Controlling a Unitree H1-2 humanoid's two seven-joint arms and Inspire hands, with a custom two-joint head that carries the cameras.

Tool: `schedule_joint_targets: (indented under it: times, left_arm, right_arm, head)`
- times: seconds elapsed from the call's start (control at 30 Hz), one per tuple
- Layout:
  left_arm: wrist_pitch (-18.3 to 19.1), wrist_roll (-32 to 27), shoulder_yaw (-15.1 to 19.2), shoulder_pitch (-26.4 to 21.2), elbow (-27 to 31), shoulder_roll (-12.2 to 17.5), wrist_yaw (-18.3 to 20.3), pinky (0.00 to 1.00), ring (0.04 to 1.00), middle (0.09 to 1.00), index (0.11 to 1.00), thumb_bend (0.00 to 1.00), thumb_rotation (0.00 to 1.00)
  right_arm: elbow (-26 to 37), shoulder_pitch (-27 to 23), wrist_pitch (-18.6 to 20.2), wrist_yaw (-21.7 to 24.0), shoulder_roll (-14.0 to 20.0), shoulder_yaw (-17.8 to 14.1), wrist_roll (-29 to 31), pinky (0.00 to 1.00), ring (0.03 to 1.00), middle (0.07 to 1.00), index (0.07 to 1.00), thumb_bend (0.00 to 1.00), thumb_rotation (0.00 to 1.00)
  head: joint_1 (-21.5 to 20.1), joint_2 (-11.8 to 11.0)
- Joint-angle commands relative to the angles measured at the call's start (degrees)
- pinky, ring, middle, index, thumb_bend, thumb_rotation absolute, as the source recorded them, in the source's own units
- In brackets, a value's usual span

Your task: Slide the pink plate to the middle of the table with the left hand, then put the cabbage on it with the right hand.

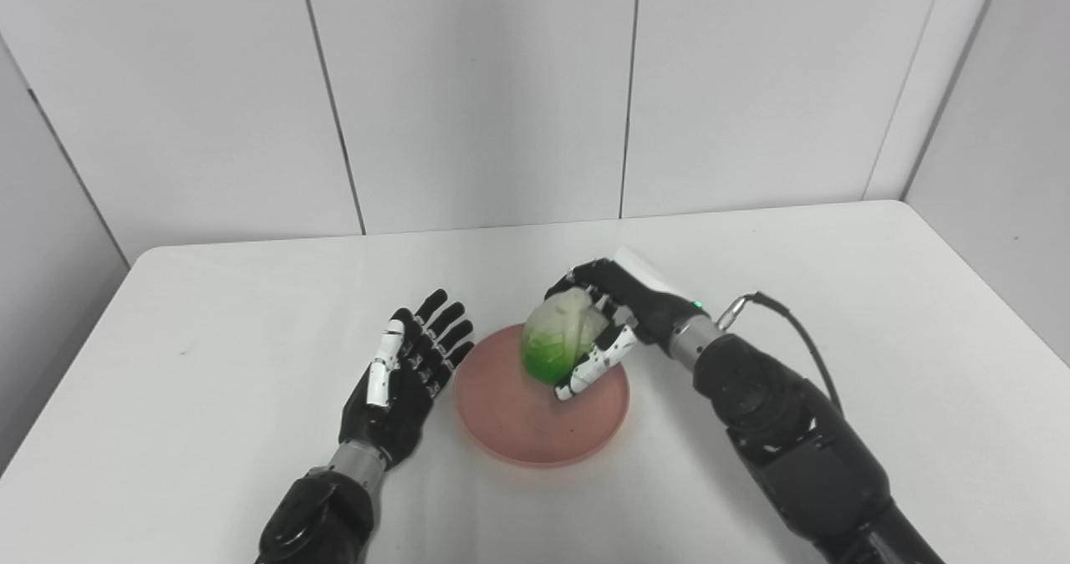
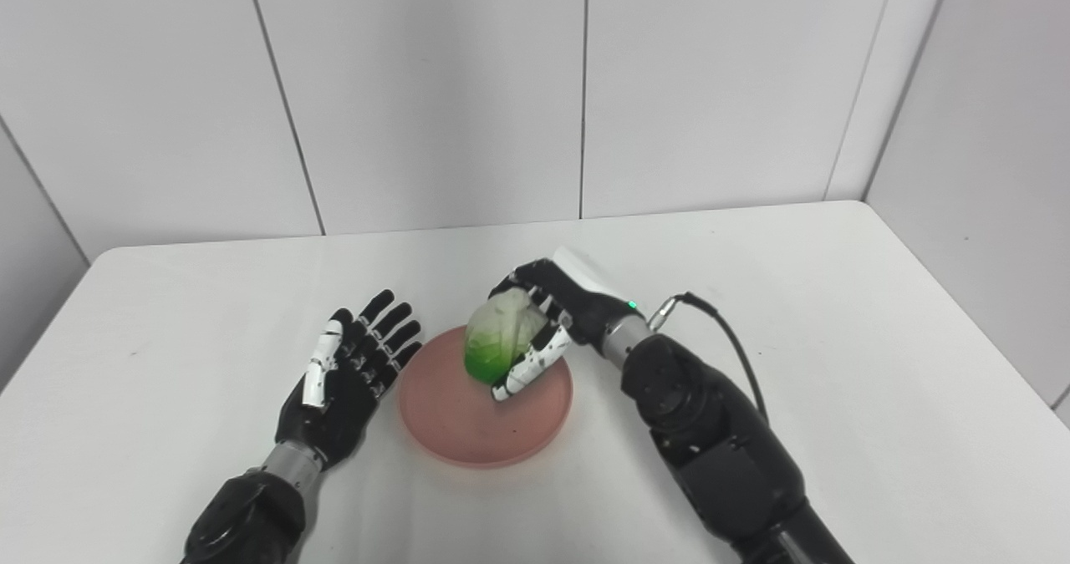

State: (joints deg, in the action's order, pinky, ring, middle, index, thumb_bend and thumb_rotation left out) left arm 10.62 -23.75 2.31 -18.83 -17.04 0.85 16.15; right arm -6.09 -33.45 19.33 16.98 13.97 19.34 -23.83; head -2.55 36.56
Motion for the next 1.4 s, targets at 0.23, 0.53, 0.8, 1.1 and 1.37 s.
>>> schedule_joint_targets:
  times: [0.23,0.53,0.8,1.1,1.37]
  left_arm:
    - [5.63,1.94,-1.51,2.2,-2.95,-0.11,-1.7,0.93,0.93,0.937,0.929,0.36,1.0]
    - [6.04,1.73,-1.52,2.11,-2.61,-0.07,-1.96,0.92,0.929,0.936,0.923,0.38,1.0]
    - [6.0,1.83,-1.76,2.03,-2.59,0.1,-1.71,0.93,0.929,0.934,0.922,0.37,1.0]
    - [6.11,1.49,-1.65,2.02,-2.4,0.2,-1.49,0.94,0.93,0.934,0.927,0.37,1.0]
    - [6.05,1.31,-1.42,1.69,-3.05,0.2,-1.38,0.93,0.924,0.929,0.924,0.37,1.0]
  right_arm:
    - [-5.2,-3.45,-7.86,-2.34,-3.57,0.52,-0.42,0.37,0.423,0.454,0.518,0.53,0.0]
    - [-7.79,-3.51,-10.58,-3.46,-4.44,1.7,-2.06,0.36,0.409,0.444,0.522,0.53,0.0]
    - [-8.85,-2.35,-15.72,-4.97,-3.78,2.42,-3.59,0.37,0.408,0.432,0.518,0.53,0.0]
    - [-8.85,-0.26,-20.84,-7.7,-2.91,2.2,-5.09,0.44,0.459,0.455,0.517,0.53,0.0]
    - [-7.61,0.31,-26.23,-7.18,-0.96,2.63,-5.85,0.62,0.658,0.687,0.699,0.84,0.18]
  head:
    - [0.85,0.32]
    - [0.41,1.1]
    - [0.26,1.41]
    - [-0.14,1.47]
    - [-0.22,1.29]
